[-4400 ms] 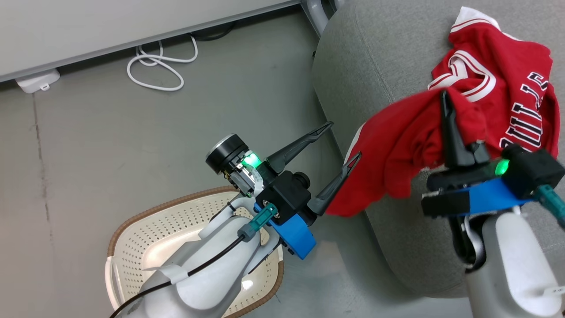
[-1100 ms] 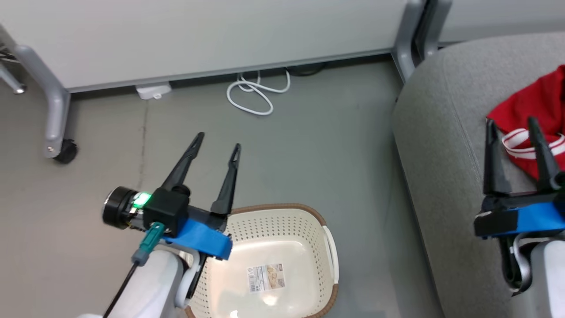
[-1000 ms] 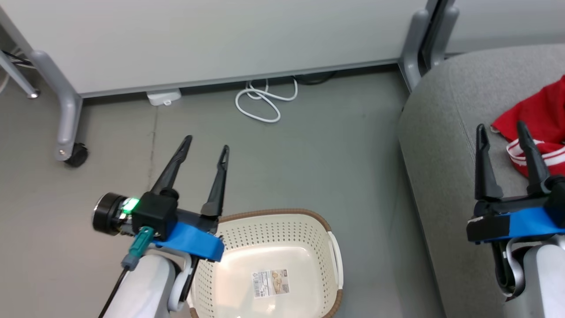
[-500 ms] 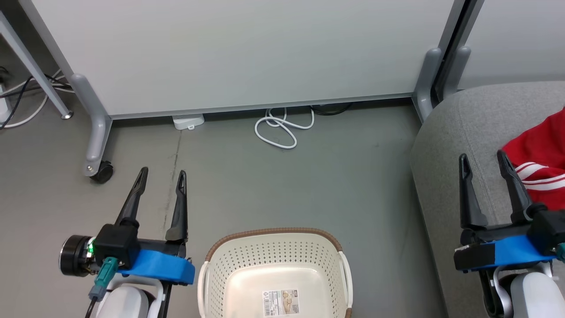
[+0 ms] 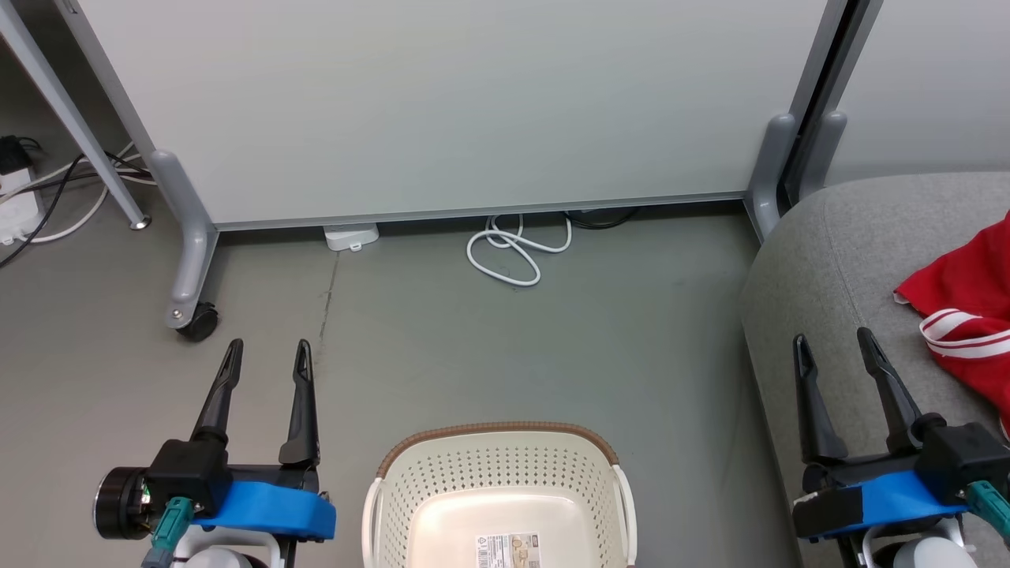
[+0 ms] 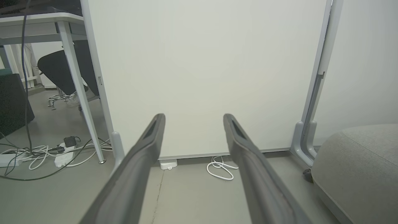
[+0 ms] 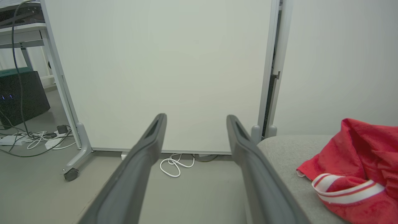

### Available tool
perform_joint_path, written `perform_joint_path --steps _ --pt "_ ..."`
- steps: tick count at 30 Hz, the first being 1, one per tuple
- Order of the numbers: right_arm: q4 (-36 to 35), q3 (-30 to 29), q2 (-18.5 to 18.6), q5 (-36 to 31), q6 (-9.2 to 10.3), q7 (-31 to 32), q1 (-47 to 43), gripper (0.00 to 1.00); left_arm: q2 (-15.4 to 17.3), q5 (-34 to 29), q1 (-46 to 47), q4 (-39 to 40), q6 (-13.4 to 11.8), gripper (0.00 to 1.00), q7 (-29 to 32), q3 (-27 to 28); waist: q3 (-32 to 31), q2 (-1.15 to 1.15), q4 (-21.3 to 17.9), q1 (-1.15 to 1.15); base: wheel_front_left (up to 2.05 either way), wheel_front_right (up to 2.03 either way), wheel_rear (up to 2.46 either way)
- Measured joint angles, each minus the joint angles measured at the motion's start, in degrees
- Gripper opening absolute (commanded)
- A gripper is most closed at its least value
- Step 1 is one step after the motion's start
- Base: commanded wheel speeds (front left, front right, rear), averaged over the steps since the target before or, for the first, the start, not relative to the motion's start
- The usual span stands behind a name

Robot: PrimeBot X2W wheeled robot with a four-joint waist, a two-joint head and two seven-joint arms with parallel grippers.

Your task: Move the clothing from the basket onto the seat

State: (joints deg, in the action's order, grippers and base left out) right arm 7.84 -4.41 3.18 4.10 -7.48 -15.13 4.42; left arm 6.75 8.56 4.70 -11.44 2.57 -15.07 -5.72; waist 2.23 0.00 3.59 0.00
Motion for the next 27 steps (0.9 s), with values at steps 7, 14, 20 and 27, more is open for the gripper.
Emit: perform_joint_path --steps 7,14,20,27 --pt "-0.52 0.63 -0.18 0.54 0.00 0.00 -1.83 1.00 -1.00 -0.85 -1.04 0.23 0.54 1.00 0.00 1.47 -1.05 0.00 0.44 0.00 0.00 0.00 0.00" --pt "-0.55 1.13 -0.22 1.56 0.00 0.00 -3.08 1.00 -1.87 -1.83 -2.58 0.97 0.99 1.00 0.00 2.10 -2.19 0.00 0.30 0.01 0.00 0.00 0.00" --pt "-0.32 1.11 -0.23 1.90 0.00 0.00 -3.52 1.00 -2.13 -2.25 -3.28 0.99 1.34 1.00 0.00 2.90 -2.84 0.00 0.14 0.01 0.00 0.00 0.00" --pt "0.10 1.00 -0.23 2.38 0.00 0.00 -3.55 1.00 -2.43 -3.12 -3.40 0.37 1.46 1.00 0.00 3.26 -3.19 0.00 -0.04 0.00 0.00 0.00 0.00"
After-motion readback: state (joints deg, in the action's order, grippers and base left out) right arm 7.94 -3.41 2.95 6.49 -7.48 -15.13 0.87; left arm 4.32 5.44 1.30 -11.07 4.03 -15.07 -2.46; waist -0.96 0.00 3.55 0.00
